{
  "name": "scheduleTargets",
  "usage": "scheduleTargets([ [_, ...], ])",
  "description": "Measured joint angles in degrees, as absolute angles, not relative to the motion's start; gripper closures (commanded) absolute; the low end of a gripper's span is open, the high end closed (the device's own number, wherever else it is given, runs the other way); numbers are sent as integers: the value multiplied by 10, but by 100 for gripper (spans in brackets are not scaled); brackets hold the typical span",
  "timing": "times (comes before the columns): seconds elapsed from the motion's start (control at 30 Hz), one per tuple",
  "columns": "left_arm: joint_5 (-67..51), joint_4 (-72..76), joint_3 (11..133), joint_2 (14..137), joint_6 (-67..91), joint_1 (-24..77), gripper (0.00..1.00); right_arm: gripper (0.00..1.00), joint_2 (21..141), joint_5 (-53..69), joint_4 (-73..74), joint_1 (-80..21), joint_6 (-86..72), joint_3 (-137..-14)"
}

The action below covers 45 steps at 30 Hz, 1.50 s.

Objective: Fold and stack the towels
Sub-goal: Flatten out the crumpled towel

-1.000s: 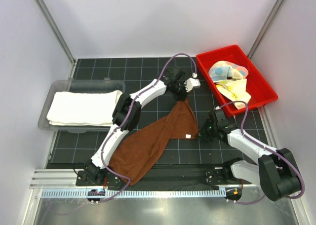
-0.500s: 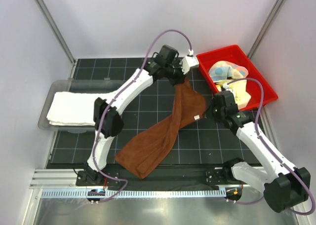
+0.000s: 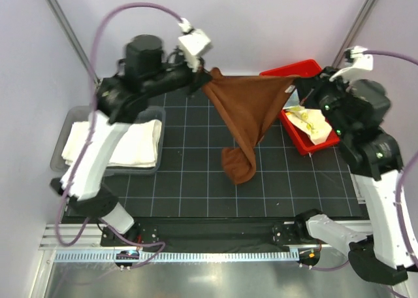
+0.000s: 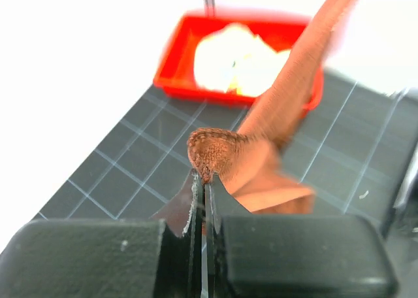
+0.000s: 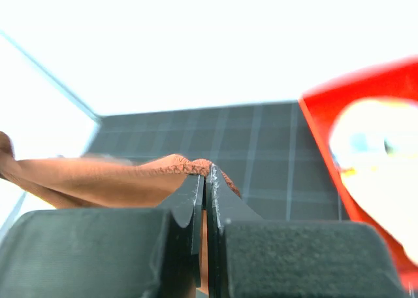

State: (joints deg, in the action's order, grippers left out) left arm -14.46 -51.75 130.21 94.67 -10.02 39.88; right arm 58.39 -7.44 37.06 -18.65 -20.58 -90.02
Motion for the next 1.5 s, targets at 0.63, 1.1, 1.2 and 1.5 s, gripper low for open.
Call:
scheduleTargets([
  [0.63, -307, -420, 1068, 689, 176, 400, 100, 99, 361, 158, 308, -192, -162, -860],
  [1.1, -310, -369, 878, 793, 175, 397, 100, 99, 421, 80, 324, -190, -166, -635],
  [1.2, -316, -361, 867, 798, 175, 392, 100, 99, 419, 74, 322, -190, -166, -625],
  [1.5, -299, -325, 860, 797, 168, 388, 100, 99, 409, 67, 302, -190, -169, -616],
])
